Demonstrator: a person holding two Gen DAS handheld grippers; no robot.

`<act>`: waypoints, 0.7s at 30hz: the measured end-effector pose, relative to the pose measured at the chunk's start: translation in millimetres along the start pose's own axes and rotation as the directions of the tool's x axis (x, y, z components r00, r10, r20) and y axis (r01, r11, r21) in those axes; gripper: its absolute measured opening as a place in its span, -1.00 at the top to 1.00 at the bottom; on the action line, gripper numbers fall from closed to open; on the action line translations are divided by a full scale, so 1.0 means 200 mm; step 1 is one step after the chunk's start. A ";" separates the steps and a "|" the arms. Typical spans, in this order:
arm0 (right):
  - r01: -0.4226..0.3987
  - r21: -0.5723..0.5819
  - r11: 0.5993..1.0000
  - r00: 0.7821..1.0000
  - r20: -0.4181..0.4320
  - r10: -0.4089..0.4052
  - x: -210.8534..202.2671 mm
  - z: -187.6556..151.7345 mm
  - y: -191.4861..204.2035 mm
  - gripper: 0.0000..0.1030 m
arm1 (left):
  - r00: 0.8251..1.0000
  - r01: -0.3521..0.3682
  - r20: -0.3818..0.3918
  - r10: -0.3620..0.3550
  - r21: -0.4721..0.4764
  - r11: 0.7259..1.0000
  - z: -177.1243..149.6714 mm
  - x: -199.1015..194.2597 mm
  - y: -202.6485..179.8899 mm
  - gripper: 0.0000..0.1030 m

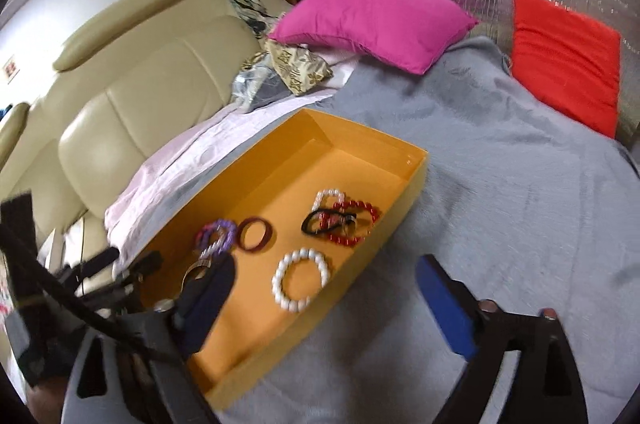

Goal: Organize jewelry
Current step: 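Lift both open tools away from the orange box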

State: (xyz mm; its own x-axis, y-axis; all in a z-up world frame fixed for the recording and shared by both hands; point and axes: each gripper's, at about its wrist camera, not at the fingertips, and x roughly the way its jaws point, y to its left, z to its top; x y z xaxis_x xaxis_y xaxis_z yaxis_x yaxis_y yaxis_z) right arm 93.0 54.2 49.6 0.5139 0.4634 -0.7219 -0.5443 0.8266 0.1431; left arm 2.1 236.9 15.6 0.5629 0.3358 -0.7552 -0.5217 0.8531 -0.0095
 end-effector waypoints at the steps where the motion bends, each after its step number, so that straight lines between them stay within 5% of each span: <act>1: 0.001 -0.009 1.000 1.000 0.007 -0.001 -0.04 -0.03 0.01 -1.00 | 1.000 -0.001 0.011 0.001 -0.001 1.000 -0.01 -0.04 0.00 -0.49; 12: 0.024 -0.052 0.998 0.998 0.057 -0.021 -0.41 -0.38 0.09 -1.00 | 0.996 0.032 0.081 -0.033 0.021 0.999 -0.17 -0.41 0.01 -0.53; 21: 0.070 -0.037 0.997 0.993 0.101 -0.066 -0.57 -0.47 0.10 -1.00 | 0.993 0.022 0.118 -0.029 0.062 0.998 -0.26 -0.52 0.01 -0.55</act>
State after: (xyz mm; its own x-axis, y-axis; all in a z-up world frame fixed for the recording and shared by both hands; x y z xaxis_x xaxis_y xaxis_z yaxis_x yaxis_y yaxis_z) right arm -38.6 -12.4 71.0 0.6130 0.4379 -0.6576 -0.5312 0.8446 0.0672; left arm -92.1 182.7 60.0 0.6496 0.3559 -0.6718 -0.4685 0.8833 0.0150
